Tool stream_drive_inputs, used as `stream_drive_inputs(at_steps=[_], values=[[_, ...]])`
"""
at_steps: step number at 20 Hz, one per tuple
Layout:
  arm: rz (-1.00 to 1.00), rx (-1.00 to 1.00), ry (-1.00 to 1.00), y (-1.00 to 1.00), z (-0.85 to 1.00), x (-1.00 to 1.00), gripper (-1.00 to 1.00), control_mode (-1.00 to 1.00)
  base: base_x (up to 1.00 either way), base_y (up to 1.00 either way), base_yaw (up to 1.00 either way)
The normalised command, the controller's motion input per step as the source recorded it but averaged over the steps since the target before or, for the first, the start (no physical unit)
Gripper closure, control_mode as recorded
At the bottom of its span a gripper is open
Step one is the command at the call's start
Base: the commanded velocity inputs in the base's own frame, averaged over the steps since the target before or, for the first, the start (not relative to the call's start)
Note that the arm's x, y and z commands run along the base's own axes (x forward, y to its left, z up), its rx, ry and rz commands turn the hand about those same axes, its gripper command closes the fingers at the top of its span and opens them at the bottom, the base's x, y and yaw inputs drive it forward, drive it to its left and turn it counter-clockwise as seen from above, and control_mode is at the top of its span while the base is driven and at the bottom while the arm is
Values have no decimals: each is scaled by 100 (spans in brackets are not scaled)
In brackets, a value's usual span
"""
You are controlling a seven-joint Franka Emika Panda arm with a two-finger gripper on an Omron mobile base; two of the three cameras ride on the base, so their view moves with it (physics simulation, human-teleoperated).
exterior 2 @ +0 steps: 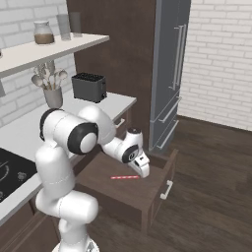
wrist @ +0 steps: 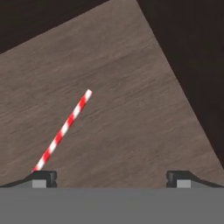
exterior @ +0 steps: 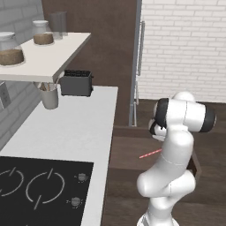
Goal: Take a straw from the drawer in front and place it inside the glass cup on the dining counter.
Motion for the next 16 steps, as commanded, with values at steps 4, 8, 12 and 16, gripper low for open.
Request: stream_drive_inputs(at_steps=[4,8,12,16], values=[[-5,1,0,13,-35,15,-100,-100,0,0,0],[-8,0,0,11,-34,3,-100,-100,0,0,0],[-8,0,0,7,-28,13,-100,-100,0,0,0],[-6,0,0,1,-23,27,-100,-100,0,0,0]])
